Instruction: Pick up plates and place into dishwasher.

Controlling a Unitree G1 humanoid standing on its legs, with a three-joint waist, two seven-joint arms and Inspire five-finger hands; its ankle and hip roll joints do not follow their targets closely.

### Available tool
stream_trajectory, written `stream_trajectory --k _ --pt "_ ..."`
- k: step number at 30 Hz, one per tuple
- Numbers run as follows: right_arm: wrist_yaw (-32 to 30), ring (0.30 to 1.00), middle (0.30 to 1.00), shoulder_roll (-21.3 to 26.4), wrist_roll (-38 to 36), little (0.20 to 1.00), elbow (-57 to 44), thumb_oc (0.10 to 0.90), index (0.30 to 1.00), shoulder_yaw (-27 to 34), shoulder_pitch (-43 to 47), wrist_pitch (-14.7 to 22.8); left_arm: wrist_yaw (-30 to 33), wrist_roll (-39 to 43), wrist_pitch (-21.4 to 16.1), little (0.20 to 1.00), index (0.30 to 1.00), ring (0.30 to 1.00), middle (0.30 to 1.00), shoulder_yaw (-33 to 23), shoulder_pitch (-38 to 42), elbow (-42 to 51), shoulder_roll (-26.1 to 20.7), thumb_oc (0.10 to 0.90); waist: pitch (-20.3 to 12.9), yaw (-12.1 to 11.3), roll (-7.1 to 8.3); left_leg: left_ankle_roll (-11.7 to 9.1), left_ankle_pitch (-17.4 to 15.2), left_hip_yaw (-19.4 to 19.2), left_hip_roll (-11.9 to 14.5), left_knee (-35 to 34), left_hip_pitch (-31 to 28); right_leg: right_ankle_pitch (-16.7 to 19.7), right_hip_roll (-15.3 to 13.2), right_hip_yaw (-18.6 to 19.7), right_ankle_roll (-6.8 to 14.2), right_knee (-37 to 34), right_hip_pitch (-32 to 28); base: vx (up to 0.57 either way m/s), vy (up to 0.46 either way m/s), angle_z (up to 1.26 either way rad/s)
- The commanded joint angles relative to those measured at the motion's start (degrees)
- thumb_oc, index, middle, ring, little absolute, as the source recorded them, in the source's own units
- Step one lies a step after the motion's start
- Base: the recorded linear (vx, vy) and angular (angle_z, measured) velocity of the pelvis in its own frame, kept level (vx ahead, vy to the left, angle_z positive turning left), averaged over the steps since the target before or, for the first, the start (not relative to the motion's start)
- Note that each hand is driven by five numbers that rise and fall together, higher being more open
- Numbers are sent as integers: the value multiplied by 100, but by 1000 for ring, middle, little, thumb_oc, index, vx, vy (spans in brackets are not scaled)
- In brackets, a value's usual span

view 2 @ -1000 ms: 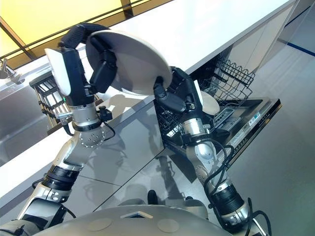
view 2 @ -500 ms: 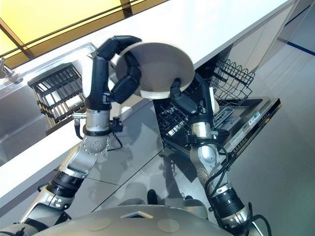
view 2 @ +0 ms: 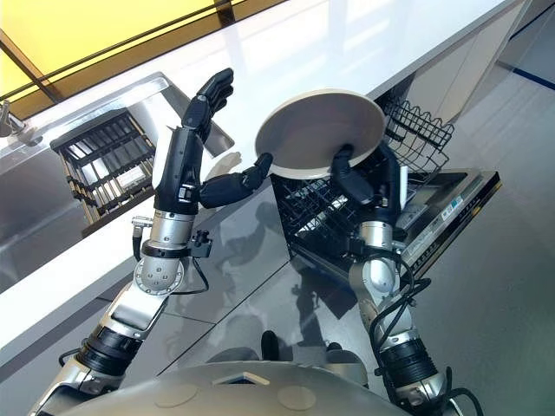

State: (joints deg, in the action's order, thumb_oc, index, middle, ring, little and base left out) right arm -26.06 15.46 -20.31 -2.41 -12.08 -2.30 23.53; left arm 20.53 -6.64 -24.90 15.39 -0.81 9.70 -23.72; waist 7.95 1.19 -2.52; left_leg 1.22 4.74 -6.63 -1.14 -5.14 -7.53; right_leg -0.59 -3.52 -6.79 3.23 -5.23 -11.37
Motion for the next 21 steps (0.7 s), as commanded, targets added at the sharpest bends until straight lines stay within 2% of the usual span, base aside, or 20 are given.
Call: stream_trajectory --k 1,2,7,9,12,16,18,21 --pt "-522 300 300 128 823 200 -291 100 300 816 460 833 75 120 -283 900 900 900 900 -652 257 -120 -220 800 -268 -49 -30 62 -798 187 -246 14 -319 -319 450 -85 8 330 283 0 0 0" --pt "-743 300 300 192 1114 200 -169 100 300 975 443 783 111 96 -275 900 900 900 900 -800 178 -203 -265 800 -273 -56 -27 61 -803 183 -243 14 -321 -319 452 -84 8 321 275 0 0 0" --pt "-1310 300 300 463 1590 200 316 100 300 1635 424 457 121 233 -191 900 900 900 900 -1439 -88 -466 -419 800 -291 -85 -7 53 -819 189 -229 14 -330 -321 453 -83 12 298 253 0 0 0" --pt "-1615 300 300 681 1616 200 597 100 300 1972 471 189 209 357 -109 900 900 900 900 -1740 -147 -680 -520 800 -292 -108 7 46 -823 198 -225 14 -334 -331 452 -84 9 304 241 38 4 2" --pt "-1834 300 300 955 1668 200 1144 100 300 2417 530 -279 64 996 108 900 900 900 900 -2209 -182 -1050 -573 800 -300 -139 21 28 -836 232 -223 14 -349 -349 456 -80 10 319 224 44 13 6" --pt "-1525 300 300 1253 2072 200 1591 100 300 2721 542 -1062 -563 1903 341 900 900 900 900 -2701 -174 -1313 -482 800 -303 -161 28 9 -837 271 -221 14 -348 -354 435 -99 19 323 216 47 26 3" --pt "-1293 300 300 1458 2544 200 1837 100 300 2656 606 -1395 -629 2030 327 900 900 900 900 -2869 -113 -1488 -527 800 -288 -177 24 4 -834 296 -224 14 -355 -364 420 -117 20 343 213 68 46 7" --pt "-1019 300 300 1738 3061 200 2011 100 300 2552 705 -1704 -682 2091 319 900 900 900 900 -3058 -46 -1556 -626 800 -282 -196 34 -4 -837 322 -225 14 -354 -376 400 -142 24 355 213 58 36 3"
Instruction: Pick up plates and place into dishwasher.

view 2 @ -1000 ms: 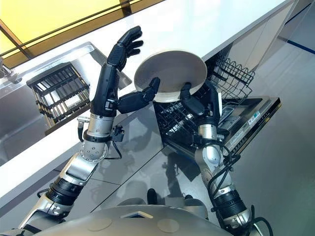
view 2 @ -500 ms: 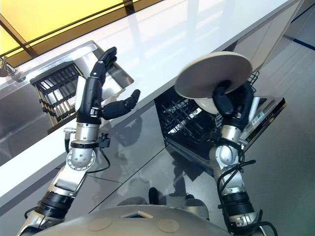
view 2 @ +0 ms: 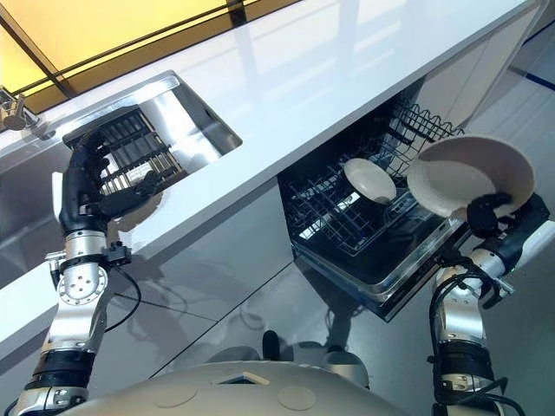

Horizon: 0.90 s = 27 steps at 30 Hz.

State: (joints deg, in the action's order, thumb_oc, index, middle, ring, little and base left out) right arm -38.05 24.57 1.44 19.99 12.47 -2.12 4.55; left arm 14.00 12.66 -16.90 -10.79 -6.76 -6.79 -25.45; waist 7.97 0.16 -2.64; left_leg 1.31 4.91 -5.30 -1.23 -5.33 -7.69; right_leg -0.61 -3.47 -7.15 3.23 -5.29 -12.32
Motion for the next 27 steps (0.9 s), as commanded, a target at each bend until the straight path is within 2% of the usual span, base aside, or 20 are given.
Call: stream_trajectory --k 1,4,7,12,20,22,27 --pt "223 300 300 876 946 200 -198 100 300 70 705 154 -28 132 -488 900 900 900 900 -467 550 83 -468 800 -282 -96 47 -13 -854 190 -216 33 -338 -378 391 -112 25 364 308 65 33 6" --pt "584 300 300 1203 1447 200 -10 100 300 -82 826 -164 -163 18 -547 900 900 900 900 -583 544 46 -602 800 -278 -134 55 -18 -856 217 -223 33 -337 -385 374 -134 35 375 309 73 31 4" --pt "1064 300 300 1566 1958 200 235 100 300 -320 1010 -555 -231 -267 -455 900 900 900 900 -596 543 101 -762 800 -284 -203 54 -28 -842 264 -228 33 -327 -393 357 -161 43 386 305 91 36 5" --pt "1582 300 300 1911 2478 200 690 100 300 -783 1356 -1155 -363 -386 -312 900 900 900 900 -547 595 190 -985 800 -251 -328 33 -17 -809 359 -245 33 -324 -407 318 -209 55 456 311 79 27 9" --pt "2388 300 300 2153 3334 200 1349 100 300 -1670 2086 -2194 -324 -347 -92 900 900 900 900 -441 699 195 -1189 800 -151 -466 -7 25 -743 499 -280 33 -280 -384 277 -211 66 579 385 50 25 12" --pt "2848 300 300 2160 3626 200 1557 100 300 -2028 2354 -2632 -270 -298 -60 900 900 900 900 -376 695 167 -1218 800 -127 -509 -18 29 -712 530 -290 33 -264 -374 265 -194 72 616 412 59 40 16" --pt "3358 300 300 2026 3961 200 2024 100 300 -2686 2873 -3062 -315 -288 -47 900 900 900 900 -223 763 121 -1192 800 -65 -609 -51 41 -646 600 -304 46 -247 -354 233 -178 77 720 452 57 44 4"
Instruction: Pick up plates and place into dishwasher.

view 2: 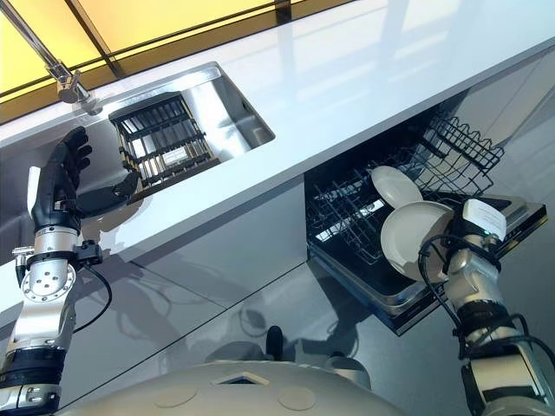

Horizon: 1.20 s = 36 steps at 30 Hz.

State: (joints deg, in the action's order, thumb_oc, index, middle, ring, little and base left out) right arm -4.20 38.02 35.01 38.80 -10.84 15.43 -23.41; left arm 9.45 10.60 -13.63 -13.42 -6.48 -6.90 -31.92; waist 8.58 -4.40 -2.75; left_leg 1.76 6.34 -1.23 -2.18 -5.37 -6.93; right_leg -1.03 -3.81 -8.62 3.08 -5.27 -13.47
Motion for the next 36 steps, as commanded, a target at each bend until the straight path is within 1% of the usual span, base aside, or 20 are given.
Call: stream_trajectory --k 1,6,9,13,14,17,20,23,29,34,36 --pt "21 300 300 652 595 200 220 100 300 -450 1200 -322 138 -69 -376 900 900 900 900 81 754 123 -545 800 -112 -168 -47 -4 -780 209 -212 59 -322 -309 259 -35 94 741 571 62 42 5" --pt "80 300 300 385 617 200 725 100 300 -1000 1942 -691 42 -10 -266 900 900 900 900 385 1028 87 -613 800 -40 -324 -85 7 -719 312 -238 120 -277 -274 192 -80 105 867 615 58 42 13" --pt "67 300 300 327 606 200 913 100 300 -1169 2310 -772 -1 49 -212 900 900 900 900 486 1147 69 -669 800 2 -395 -112 19 -695 349 -247 152 -221 -263 171 -99 104 933 677 19 38 13" --pt "-24 300 300 292 610 200 1182 100 300 -1317 2715 -652 -108 108 -150 900 900 900 900 555 1227 40 -690 800 27 -501 -120 26 -659 395 -268 200 -138 -237 152 -131 105 967 728 17 30 15" --pt "-115 300 300 296 630 200 1235 100 300 -1353 2787 -563 -136 154 -137 900 900 900 900 571 1232 26 -702 800 30 -525 -120 28 -651 406 -272 206 -131 -230 147 -141 107 974 731 32 22 5" --pt "-261 300 300 283 650 200 1320 100 300 -1472 2994 -483 -227 197 -116 900 900 900 900 625 1217 16 -704 800 11 -597 -104 41 -642 444 -286 222 -139 -227 133 -184 108 992 706 37 15 8" --pt "-346 300 300 257 624 200 1358 100 300 -1512 3110 -438 -307 217 -136 900 900 900 900 667 1201 -15 -704 800 -17 -640 -91 46 -639 469 -296 224 -156 -226 125 -219 115 1010 692 34 9 7" --pt "-280 300 300 234 673 200 1308 100 300 -1531 3159 -431 -337 201 -158 900 900 900 900 717 1171 -34 -679 800 -47 -667 -66 54 -649 499 -312 225 -183 -236 129 -240 115 1016 662 47 3 7" --pt "177 300 300 230 974 200 1106 100 300 -1645 3056 -480 -391 147 -165 900 900 900 900 740 1085 15 -604 800 -53 -693 -29 58 -645 570 -343 234 -218 -235 132 -276 105 1026 626 38 12 7" --pt "401 300 300 96 1126 200 1110 100 300 -1746 2917 -610 -400 107 -206 900 900 900 900 741 1016 48 -525 800 -8 -725 -53 57 -623 636 -363 263 -200 -230 122 -298 84 1033 617 18 21 5" --pt "436 300 300 -45 1098 200 1243 100 300 -1832 2898 -671 -404 91 -193 900 900 900 900 763 1013 82 -485 800 61 -768 -83 59 -616 685 -375 340 -149 -231 103 -312 65 1077 637 6 40 4"
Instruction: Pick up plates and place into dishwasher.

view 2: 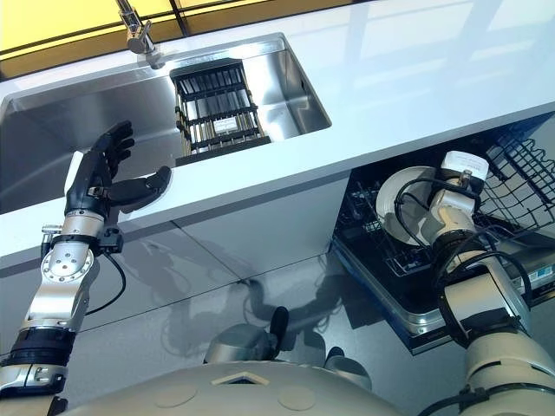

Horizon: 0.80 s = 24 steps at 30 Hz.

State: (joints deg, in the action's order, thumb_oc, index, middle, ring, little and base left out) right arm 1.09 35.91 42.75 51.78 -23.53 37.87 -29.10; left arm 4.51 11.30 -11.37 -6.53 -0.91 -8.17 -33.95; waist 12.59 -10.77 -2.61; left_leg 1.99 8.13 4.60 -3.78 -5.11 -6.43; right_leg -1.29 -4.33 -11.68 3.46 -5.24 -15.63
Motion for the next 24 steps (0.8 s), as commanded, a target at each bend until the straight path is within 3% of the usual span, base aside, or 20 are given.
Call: stream_trajectory --k 1,7,10,12,20,24 --pt "-91 300 300 119 297 200 10 100 300 -591 660 -115 79 29 -432 900 900 900 900 80 449 217 -274 800 -321 -152 -109 35 -789 120 -218 345 -166 -206 146 -13 22 1089 866 -6 31 5" --pt "-18 321 321 -124 -1 225 324 125 321 -672 727 -129 -12 67 -451 900 900 900 900 134 451 311 -235 800 -203 -257 -141 47 -766 261 -249 455 -49 -178 120 26 -11 1112 916 -9 17 11" --pt "-54 498 498 -214 -290 431 367 331 498 -653 711 -55 -71 126 -492 900 900 900 900 154 457 302 -264 800 -179 -271 -137 46 -761 311 -251 455 -56 -149 114 65 -5 1092 911 3 4 16" --pt "-102 900 900 -281 -603 900 270 800 900 -588 689 85 -127 143 -485 900 900 900 900 149 447 323 -268 800 -177 -280 -121 40 -762 332 -245 440 -89 -141 111 58 3 1093 894 19 -1 8" --pt "-415 900 900 -340 -2007 900 -1598 800 900 -110 185 376 -66 50 -529 900 900 900 900 13 323 335 -176 800 -156 -149 -38 52 -821 273 -227 404 -183 -135 98 46 61 1147 910 2 -1 0" --pt "-633 900 900 -264 -2372 900 -2335 800 900 353 -202 727 -106 22 -595 900 900 900 900 -137 231 302 -113 800 -181 -52 -5 73 -859 218 -217 359 -239 -140 108 67 92 1153 930 0 0 0"
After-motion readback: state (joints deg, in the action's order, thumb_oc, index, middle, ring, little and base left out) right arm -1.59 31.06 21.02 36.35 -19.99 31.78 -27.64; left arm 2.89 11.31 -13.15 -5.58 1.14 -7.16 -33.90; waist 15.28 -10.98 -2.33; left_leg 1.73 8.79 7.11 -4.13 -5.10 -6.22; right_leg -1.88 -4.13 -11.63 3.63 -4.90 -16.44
